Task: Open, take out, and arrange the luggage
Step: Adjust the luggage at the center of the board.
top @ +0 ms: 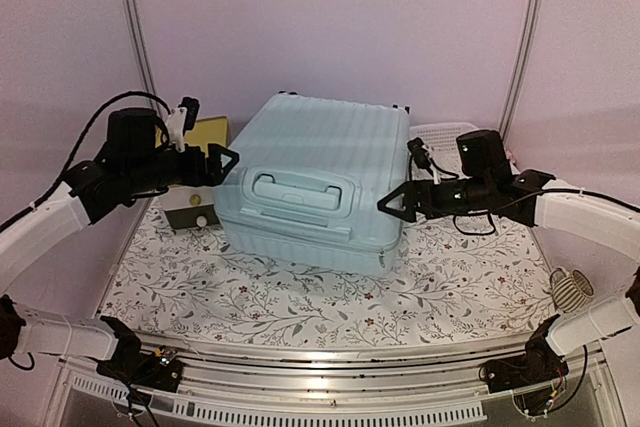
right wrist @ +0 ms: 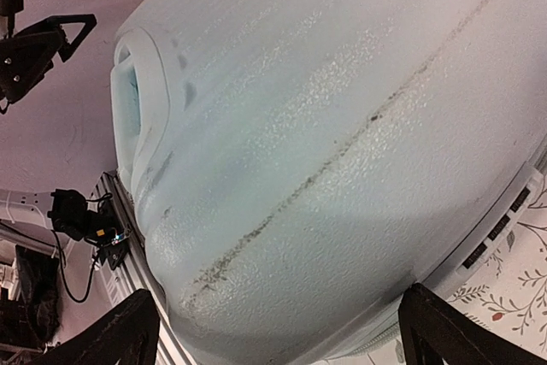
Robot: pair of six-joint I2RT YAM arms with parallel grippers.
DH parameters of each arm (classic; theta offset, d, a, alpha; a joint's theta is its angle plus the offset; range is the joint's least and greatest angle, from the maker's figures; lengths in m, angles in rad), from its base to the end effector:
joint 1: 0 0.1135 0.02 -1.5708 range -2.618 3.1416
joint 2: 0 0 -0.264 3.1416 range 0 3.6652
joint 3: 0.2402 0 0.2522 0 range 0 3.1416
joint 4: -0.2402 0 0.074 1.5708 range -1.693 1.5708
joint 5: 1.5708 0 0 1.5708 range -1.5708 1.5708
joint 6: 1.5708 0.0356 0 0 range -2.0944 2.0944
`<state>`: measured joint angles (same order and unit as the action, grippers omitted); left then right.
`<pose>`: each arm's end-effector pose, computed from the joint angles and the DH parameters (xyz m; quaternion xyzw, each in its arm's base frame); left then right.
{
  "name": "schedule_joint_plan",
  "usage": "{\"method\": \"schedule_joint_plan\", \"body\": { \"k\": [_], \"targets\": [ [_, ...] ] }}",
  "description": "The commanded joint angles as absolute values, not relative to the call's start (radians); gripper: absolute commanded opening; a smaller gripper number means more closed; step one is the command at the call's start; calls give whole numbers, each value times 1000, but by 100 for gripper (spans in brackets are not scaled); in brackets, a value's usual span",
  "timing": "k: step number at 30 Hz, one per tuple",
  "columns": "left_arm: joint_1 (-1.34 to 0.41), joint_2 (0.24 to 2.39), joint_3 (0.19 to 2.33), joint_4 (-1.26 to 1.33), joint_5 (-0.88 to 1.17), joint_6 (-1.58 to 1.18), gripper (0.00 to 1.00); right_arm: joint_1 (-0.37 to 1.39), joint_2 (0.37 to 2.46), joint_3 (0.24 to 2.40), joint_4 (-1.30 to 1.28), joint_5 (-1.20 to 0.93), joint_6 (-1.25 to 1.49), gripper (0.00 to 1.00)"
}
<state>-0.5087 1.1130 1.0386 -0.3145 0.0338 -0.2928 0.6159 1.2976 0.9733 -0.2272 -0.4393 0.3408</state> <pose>0.2208 -0.1245 0.3504 0.0988 0.8244 -0.2302 0.5075 0.2284 0.1802 0.2909 -0.2221 0.8293 0.3880 0.3352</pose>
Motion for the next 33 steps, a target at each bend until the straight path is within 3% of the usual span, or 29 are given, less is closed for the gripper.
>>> {"method": "schedule_joint_plan", "body": {
  "k": [1, 8, 16, 21, 33],
  "targets": [
    [-512, 1051, 999, -367, 19, -341, 98, 708, 1326, 998, -162, -550, 329, 99],
    [-502, 1007, 910, -354, 28, -402, 98, 760, 1297, 1047, -233, -504, 226, 99],
    [-486, 999, 866, -308, 61, -449, 98, 515, 1257, 1061, -241, -534, 282, 99],
    [-466, 983, 852, -304, 36, -468, 98, 498, 1351, 1094, -239, -538, 325, 99],
    [-418, 918, 826, -316, -42, -489, 98, 772, 1526, 1188, -156, -614, 338, 99]
  ]
}}
